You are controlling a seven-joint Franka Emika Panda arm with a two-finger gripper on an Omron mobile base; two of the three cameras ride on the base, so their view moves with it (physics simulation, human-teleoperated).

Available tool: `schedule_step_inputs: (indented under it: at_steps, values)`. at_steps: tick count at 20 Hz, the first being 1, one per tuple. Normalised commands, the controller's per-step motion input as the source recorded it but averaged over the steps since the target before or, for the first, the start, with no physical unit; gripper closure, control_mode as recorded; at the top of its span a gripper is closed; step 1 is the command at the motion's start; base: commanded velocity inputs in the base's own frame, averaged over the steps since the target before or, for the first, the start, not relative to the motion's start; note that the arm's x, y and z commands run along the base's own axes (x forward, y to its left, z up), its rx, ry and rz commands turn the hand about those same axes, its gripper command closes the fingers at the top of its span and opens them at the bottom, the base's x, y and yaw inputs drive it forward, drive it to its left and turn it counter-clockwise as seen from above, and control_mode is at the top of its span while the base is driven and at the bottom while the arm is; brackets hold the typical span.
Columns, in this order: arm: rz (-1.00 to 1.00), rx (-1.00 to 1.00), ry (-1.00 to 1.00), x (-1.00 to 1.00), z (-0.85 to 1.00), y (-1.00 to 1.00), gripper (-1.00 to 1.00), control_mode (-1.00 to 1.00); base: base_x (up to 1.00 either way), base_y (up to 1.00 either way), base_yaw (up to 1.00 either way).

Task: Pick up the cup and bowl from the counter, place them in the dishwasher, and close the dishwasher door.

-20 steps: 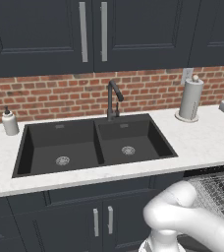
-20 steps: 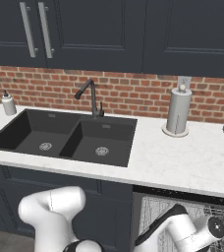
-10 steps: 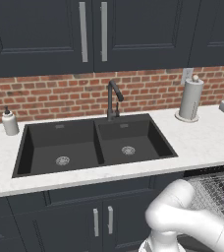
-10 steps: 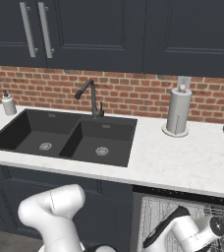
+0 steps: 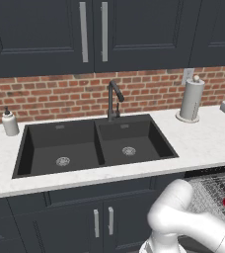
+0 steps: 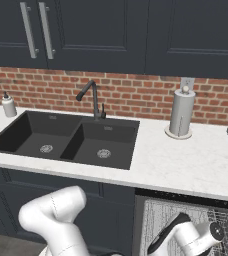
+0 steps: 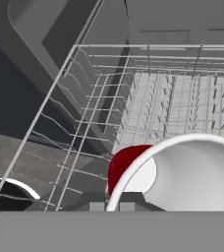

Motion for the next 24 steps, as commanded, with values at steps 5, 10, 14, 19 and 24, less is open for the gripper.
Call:
schedule_step_inputs:
  at_steps: [5,10,14,19,24]
  values:
    - [0.02,0.03,0.05,0.03,-0.06,0.00,1.00,-1.00,0.00,0.00,0.00]
    - [0.00,0.00,0.09,0.02,0.00,0.00,-1.00,-1.00,0.00,0.00,0.00]
    - [0.00,0.00,0.03,0.01,0.00,0.00,-1.00,-1.00,0.00,0.00,0.00]
    - [0.00,0.03,0.07,0.18,0.00,-0.02,-1.00,-1.00,0.00,0.00,0.00]
    - [0.00,0.04,0.15,0.20,0.09,-0.11,-1.00,-1.00,0.00,0.00,0.00]
